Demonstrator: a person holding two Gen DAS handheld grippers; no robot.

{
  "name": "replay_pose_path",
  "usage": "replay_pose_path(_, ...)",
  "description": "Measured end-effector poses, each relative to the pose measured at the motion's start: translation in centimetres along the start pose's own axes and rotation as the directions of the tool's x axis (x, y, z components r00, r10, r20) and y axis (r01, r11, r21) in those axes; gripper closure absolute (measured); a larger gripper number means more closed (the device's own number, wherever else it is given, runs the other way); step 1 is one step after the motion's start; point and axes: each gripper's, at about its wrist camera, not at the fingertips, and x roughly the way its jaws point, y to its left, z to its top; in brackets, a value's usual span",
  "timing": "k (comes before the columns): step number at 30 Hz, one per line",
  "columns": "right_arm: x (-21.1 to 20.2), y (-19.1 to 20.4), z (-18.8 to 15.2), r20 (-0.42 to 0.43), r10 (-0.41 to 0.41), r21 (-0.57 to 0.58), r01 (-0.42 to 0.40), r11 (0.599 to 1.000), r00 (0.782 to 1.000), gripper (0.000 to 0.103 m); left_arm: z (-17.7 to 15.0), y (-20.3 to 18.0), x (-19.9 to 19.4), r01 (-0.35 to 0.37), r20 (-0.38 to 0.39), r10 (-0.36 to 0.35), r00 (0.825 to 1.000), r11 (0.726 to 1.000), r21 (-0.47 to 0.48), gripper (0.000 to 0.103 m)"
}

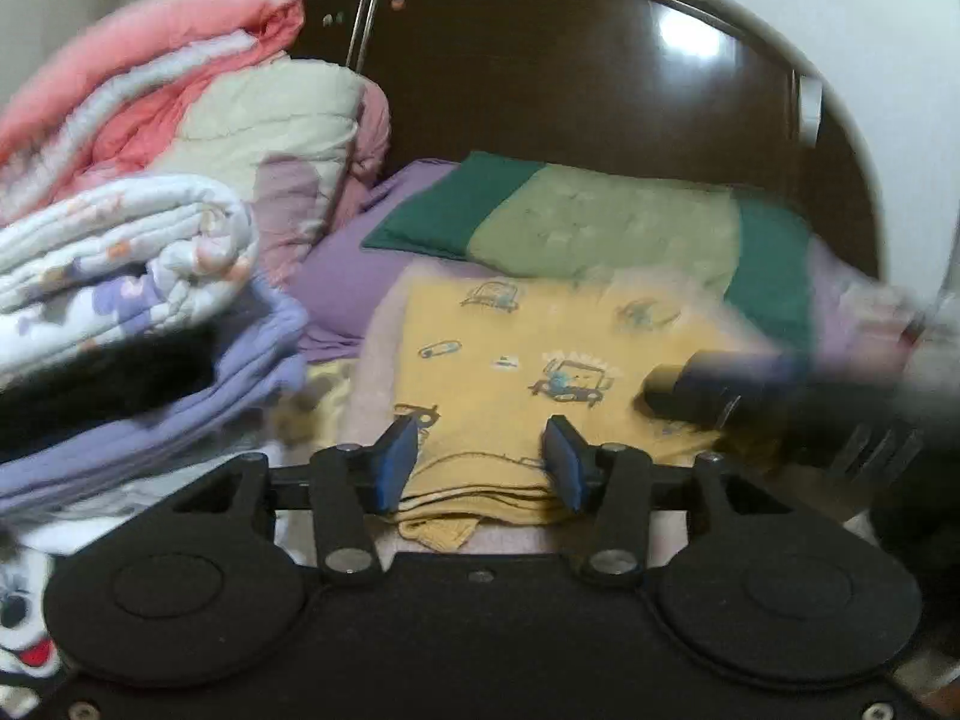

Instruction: Fold clothes

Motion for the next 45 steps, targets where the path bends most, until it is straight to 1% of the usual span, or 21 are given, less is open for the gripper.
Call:
replay_pose_path(1, 0.5, 0.1, -0.1, -0.022, -0.006, 0.003, 0.006, 1.000, 1.000, 0.063, 0.3, 0.1, -0.6, 0.000, 0.000, 0.000, 1.000, 0.999, -0.033, 0.056)
replay_pose_path(3, -0.1, 0.3, -0.2, -0.013, 0.001, 0.016, -0.001, 1.000, 1.000, 0.063, 1.3, -0.3, -1.9, -0.018, -0.002, 0.018, 1.000, 1.000, -0.024, 0.056)
replay_pose_path(5, -1.9, -0.2, 0.0, -0.003, 0.000, 0.088, 0.001, 0.996, 1.000, 0.063, 1.9, -0.3, -3.1, -0.040, -0.051, 0.038, 0.998, 0.999, -0.033, 0.056)
replay_pose_path(6, -3.1, -0.6, 0.1, 0.005, 0.000, 0.143, -0.001, 0.990, 1.000, 0.063, 2.1, -0.1, -3.6, -0.043, -0.079, 0.038, 0.996, 0.998, -0.056, 0.049)
replay_pose_path(7, -5.5, -1.2, -0.4, 0.024, 0.015, 0.226, -0.020, 0.974, 1.000, 0.054, 2.3, 0.0, -4.0, -0.045, -0.106, 0.036, 0.994, 0.996, -0.083, 0.037)
replay_pose_path(8, -7.9, -1.8, -0.9, 0.044, 0.029, 0.307, -0.041, 0.951, 0.999, 0.046, 2.6, 0.2, -4.5, -0.046, -0.130, 0.030, 0.991, 0.991, -0.124, 0.034)
replay_pose_path(9, -9.8, -2.4, -1.3, 0.057, 0.039, 0.379, -0.058, 0.923, 0.998, 0.022, 2.8, 0.4, -5.1, -0.048, -0.153, 0.022, 0.988, 0.985, -0.167, 0.032)
replay_pose_path(10, -10.4, -2.7, -1.4, 0.044, 0.042, 0.422, -0.056, 0.905, 0.998, 0.008, 3.0, 0.6, -5.6, -0.050, -0.175, 0.013, 0.984, 0.976, -0.210, 0.030)
replay_pose_path(12, -10.7, -2.7, -1.2, 0.006, 0.043, 0.442, -0.041, 0.896, 0.999, 0.008, 3.5, 0.2, -7.1, -0.077, -0.212, 0.023, 0.977, 0.965, -0.250, 0.024)
replay_pose_path(14, -11.0, -2.3, -0.6, -0.032, 0.032, 0.414, -0.016, 0.910, 0.999, 0.004, 4.1, -0.7, -8.6, -0.094, -0.220, 0.042, 0.975, 0.968, -0.233, 0.014)
replay_pose_path(15, -11.2, -2.1, -0.3, -0.052, 0.026, 0.400, -0.003, 0.917, 0.998, 0.000, 4.4, -1.2, -9.3, -0.101, -0.223, 0.049, 0.974, 0.969, -0.226, 0.006)
replay_pose_path(20, -12.2, -1.1, 1.1, -0.155, -0.012, 0.343, 0.065, 0.937, 0.988, 0.000, 6.0, -3.1, -11.6, -0.146, -0.208, 0.100, 0.973, 0.965, -0.217, 0.005)
replay_pose_path(22, -12.8, -0.8, 1.4, -0.205, -0.033, 0.342, 0.104, 0.934, 0.978, 0.000, 6.5, -3.8, -12.5, -0.169, -0.186, 0.133, 0.973, 0.966, -0.197, 0.000)
replay_pose_path(24, -13.4, -0.5, 1.8, -0.257, -0.054, 0.340, 0.143, 0.929, 0.965, 0.000, 6.9, -4.5, -13.3, -0.193, -0.162, 0.166, 0.973, 0.965, -0.175, 0.000)
replay_pose_path(26, -13.5, -0.1, 2.0, -0.314, -0.066, 0.334, 0.175, 0.926, 0.947, 0.000, 7.0, -4.9, -13.9, -0.195, -0.166, 0.164, 0.972, 0.963, -0.188, 0.000)
replay_pose_path(27, -13.8, 0.1, 2.2, -0.323, -0.062, 0.321, 0.171, 0.931, 0.944, 0.000, 7.0, -5.1, -14.1, -0.195, -0.170, 0.162, 0.972, 0.961, -0.197, 0.000)
replay_pose_path(29, -14.7, 0.8, 2.5, -0.330, -0.063, 0.282, 0.162, 0.945, 0.942, 0.000, 7.2, -5.7, -14.7, -0.201, -0.184, 0.164, 0.969, 0.958, -0.206, 0.000)
replay_pose_path(33, -17.0, 2.0, 3.7, -0.324, -0.104, 0.187, 0.171, 0.967, 0.940, 0.000, 7.5, -7.4, -15.6, -0.230, -0.188, 0.201, 0.961, 0.962, -0.146, 0.000)
replay_pose_path(36, -18.5, 2.3, 4.4, -0.321, -0.134, 0.158, 0.193, 0.968, 0.937, 0.000, 7.7, -8.8, -16.3, -0.285, -0.178, 0.269, 0.946, 0.956, -0.069, 0.000)
replay_pose_path(39, -20.0, 2.5, 5.0, -0.317, -0.169, 0.131, 0.219, 0.967, 0.933, 0.000, 7.7, -9.7, -17.1, -0.312, -0.164, 0.302, 0.939, 0.949, -0.039, 0.000)
replay_pose_path(45, -22.4, 2.7, 6.3, -0.308, -0.201, 0.082, 0.237, 0.968, 0.930, 0.000, 7.7, -11.2, -18.4, -0.330, -0.170, 0.320, 0.932, 0.944, -0.031, 0.000)
